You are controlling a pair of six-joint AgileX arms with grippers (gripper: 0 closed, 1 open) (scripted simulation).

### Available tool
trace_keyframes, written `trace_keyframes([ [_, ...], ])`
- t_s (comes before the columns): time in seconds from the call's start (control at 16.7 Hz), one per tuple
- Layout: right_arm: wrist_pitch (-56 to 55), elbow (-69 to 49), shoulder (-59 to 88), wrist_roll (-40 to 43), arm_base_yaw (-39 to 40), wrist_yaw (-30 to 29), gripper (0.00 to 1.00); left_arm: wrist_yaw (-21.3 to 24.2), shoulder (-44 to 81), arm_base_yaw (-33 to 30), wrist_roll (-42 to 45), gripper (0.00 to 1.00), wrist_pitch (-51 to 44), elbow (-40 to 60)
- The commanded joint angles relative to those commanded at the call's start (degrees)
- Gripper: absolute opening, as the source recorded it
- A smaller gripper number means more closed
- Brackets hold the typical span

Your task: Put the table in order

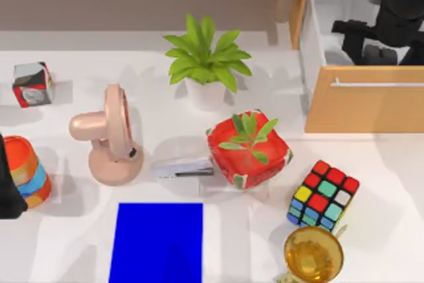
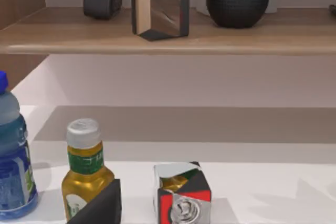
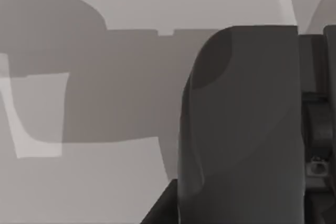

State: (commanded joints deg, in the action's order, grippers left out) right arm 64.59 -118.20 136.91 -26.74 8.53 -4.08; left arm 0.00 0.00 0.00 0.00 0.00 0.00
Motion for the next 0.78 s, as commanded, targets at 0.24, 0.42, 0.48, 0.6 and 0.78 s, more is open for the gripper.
trace_keyframes([
  [0.24,0.7,0.9,-7.6,-3.6,1.8,-1.8,0.00,0.0,0.0,0.0,0.0,1.00,0.0,0.0],
  [0.42,0.0,0.4,-12.9,-7.3,6.0,-2.4,0.00,0.0,0.0,0.0,0.0,1.00,0.0,0.0],
  [0.48,-0.1,0.3,-14.3,-8.7,8.2,-2.3,0.00,0.0,0.0,0.0,0.0,1.00,0.0,0.0],
  [0.6,-0.4,0.5,-16.6,-11.5,13.4,-2.0,0.00,0.0,0.0,0.0,0.0,1.00,0.0,0.0],
  [0.78,-0.4,1.5,-18.6,-16.0,22.7,-1.3,0.00,0.0,0.0,0.0,0.0,1.00,0.0,0.0],
])
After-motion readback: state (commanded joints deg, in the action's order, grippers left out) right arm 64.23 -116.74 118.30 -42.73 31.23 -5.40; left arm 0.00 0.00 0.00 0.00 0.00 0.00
